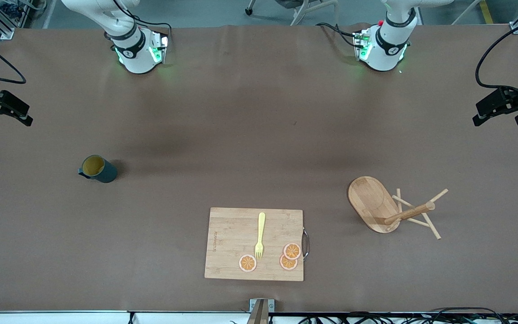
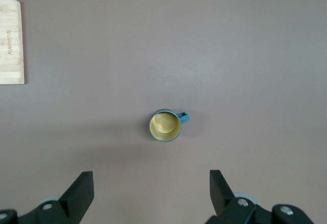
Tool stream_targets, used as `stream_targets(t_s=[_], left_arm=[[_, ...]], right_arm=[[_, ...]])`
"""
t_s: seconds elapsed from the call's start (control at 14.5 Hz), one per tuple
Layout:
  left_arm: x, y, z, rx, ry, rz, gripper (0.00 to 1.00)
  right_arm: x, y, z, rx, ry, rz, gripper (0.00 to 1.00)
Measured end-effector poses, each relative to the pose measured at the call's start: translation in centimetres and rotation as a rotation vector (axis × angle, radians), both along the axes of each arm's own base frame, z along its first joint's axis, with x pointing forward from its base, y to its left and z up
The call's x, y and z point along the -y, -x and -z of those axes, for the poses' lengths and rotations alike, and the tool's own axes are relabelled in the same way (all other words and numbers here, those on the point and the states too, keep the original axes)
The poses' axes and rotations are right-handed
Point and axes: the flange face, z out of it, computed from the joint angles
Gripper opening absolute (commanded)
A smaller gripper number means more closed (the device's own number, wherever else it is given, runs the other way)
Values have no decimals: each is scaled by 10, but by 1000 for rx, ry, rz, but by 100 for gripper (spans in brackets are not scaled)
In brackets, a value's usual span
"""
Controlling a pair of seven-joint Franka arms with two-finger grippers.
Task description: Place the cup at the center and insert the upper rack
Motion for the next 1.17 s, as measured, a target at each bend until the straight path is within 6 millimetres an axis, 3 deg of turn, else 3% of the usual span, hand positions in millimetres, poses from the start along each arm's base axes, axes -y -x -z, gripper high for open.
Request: stream_targets(t_s=[0.76, 1.17], left_arm=[[0, 0, 0, 0, 0, 1, 100], [0, 0, 0, 0, 0, 1, 100]], right_arm=[[-1, 0, -1, 2, 0, 0, 100], [1, -7, 15, -34, 1, 5, 100]])
